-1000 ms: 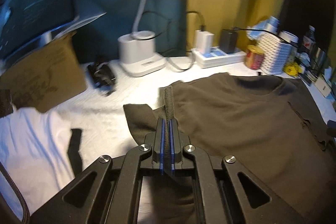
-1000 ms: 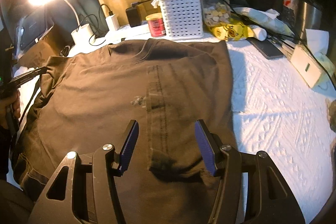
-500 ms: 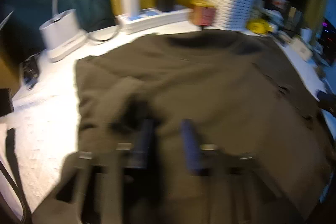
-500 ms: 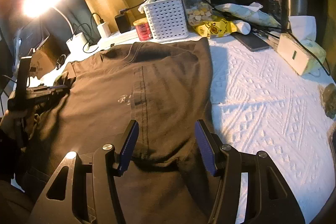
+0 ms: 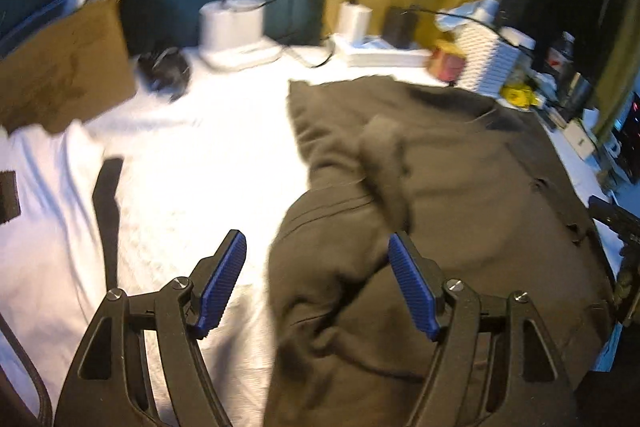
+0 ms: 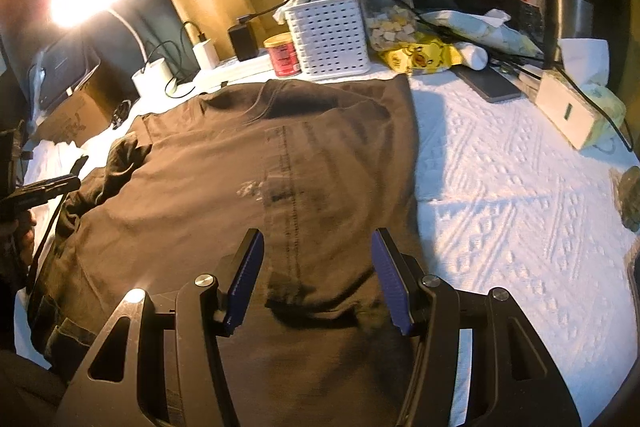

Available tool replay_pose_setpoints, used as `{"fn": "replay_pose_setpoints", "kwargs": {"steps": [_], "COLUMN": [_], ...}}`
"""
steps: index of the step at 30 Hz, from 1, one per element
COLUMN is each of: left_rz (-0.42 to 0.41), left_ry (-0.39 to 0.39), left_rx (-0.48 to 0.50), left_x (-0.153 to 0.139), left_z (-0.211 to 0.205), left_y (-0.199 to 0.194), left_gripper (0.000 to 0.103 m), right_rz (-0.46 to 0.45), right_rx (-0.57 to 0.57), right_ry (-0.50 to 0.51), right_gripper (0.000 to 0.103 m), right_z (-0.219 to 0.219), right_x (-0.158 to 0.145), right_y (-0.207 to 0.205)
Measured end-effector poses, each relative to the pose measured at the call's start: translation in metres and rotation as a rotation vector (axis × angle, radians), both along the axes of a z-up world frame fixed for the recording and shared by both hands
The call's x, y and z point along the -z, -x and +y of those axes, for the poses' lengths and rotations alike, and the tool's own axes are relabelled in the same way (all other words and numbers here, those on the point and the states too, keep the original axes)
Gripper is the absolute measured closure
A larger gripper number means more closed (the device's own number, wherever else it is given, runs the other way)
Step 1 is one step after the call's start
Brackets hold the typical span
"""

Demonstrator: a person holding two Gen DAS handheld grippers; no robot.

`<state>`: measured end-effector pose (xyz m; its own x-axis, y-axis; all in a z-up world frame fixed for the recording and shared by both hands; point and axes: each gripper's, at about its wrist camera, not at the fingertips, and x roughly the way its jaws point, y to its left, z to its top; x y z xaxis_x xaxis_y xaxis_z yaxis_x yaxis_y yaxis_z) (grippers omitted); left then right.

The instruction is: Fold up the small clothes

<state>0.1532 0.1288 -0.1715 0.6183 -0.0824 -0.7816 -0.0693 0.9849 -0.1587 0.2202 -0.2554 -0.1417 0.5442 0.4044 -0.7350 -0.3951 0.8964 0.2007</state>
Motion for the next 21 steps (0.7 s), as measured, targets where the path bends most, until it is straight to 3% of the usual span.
{"fn": "replay_pose_setpoints", "kwargs": {"steps": [5, 8, 10, 11, 14, 17, 21], "left_rz": [-0.019, -0.015, -0.052, -0.063, -0.082, -0.073, -0.035], "left_ry": [0.088, 0.020, -0.014, -0.023, -0.089, -0.093, -0.104], "left_rx": [0.036, 0.058, 0.085, 0.105, 0.156, 0.224, 0.252], "left_x": [0.012, 0.011, 0.003, -0.001, -0.007, -0.007, 0.004], "left_z": [-0.001, -0.012, -0.021, -0.025, -0.041, -0.056, -0.069], "left_y": [-0.002, -0.002, 0.003, 0.005, 0.007, 0.008, 0.009], "left_gripper": [0.031, 0.060, 0.068, 0.080, 0.083, 0.099, 0.099], "right_rz": [-0.009, -0.010, -0.011, -0.010, 0.001, 0.000, -0.003], "right_rx": [-0.017, -0.009, -0.002, 0.002, 0.010, 0.004, -0.007], "right_ry": [0.002, 0.007, 0.007, 0.007, 0.006, 0.000, -0.009], "right_gripper": [0.044, 0.044, 0.044, 0.044, 0.044, 0.044, 0.044], "right_z": [0.008, 0.007, 0.004, 0.002, 0.000, 0.000, -0.001], "right_x": [-0.004, -0.005, -0.006, -0.006, -0.003, -0.003, -0.003], "right_y": [0.006, 0.010, 0.012, 0.012, 0.012, 0.013, 0.015]}}
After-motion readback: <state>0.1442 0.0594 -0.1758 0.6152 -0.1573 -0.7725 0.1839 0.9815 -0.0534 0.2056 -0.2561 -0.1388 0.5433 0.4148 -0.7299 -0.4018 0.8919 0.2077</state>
